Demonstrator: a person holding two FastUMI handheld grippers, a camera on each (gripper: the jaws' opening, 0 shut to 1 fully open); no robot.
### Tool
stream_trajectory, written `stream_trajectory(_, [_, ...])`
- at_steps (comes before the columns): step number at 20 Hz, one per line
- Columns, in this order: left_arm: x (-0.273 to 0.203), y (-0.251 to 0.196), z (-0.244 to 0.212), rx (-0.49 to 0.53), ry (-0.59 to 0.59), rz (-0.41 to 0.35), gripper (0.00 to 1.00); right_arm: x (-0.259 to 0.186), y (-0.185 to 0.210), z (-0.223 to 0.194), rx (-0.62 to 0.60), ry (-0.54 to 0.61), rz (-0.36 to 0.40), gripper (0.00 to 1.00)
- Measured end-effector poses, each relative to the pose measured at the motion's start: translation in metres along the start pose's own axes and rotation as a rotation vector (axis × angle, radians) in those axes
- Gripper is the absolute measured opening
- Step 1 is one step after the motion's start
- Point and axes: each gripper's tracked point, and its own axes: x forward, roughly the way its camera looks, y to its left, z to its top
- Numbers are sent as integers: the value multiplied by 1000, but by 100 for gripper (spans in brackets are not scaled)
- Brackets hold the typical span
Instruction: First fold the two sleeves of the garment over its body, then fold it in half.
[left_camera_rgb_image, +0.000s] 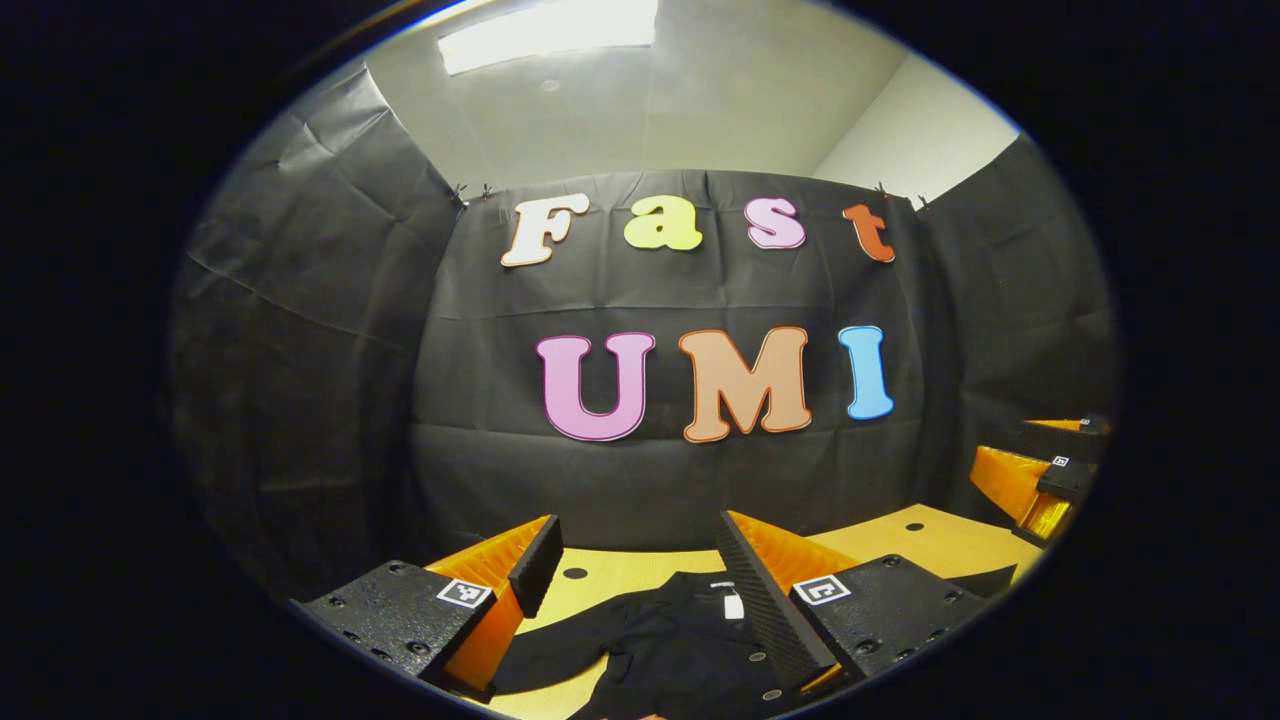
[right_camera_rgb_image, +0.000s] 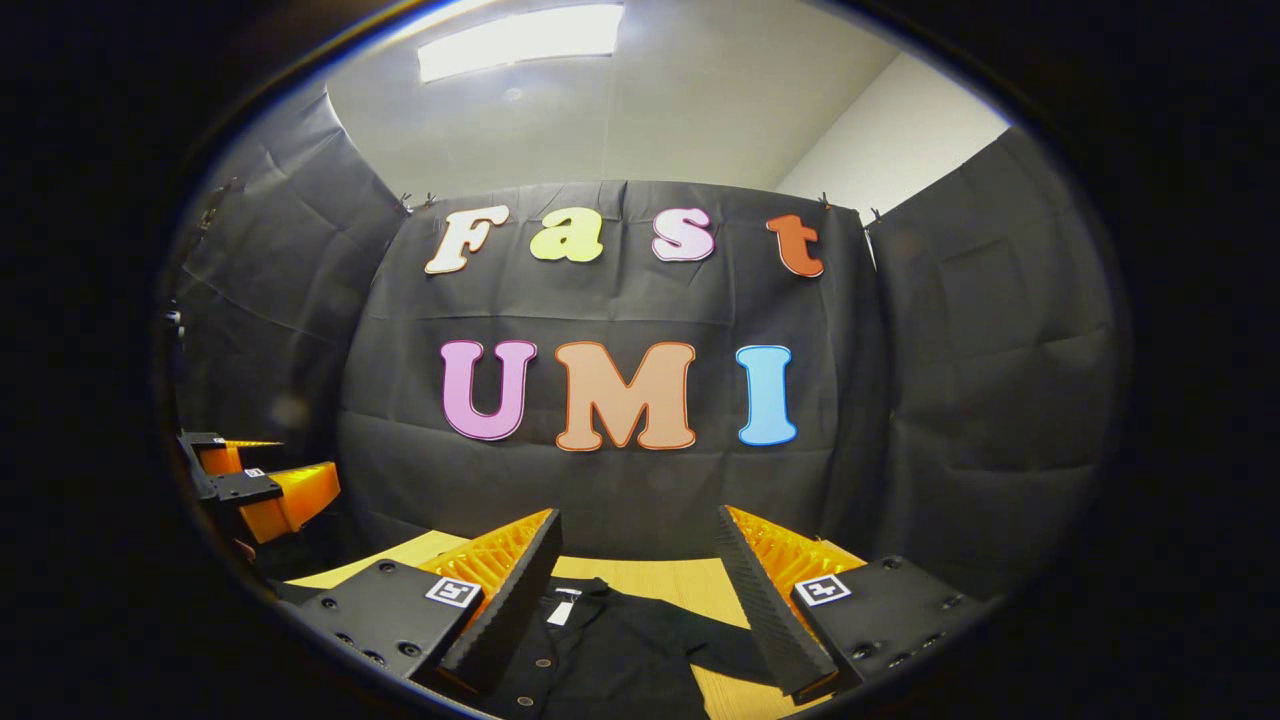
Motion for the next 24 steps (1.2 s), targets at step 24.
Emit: stream_trajectory(24, [1,3,-9,-8,14,3,95,0,1,-5,-8,17,7,98])
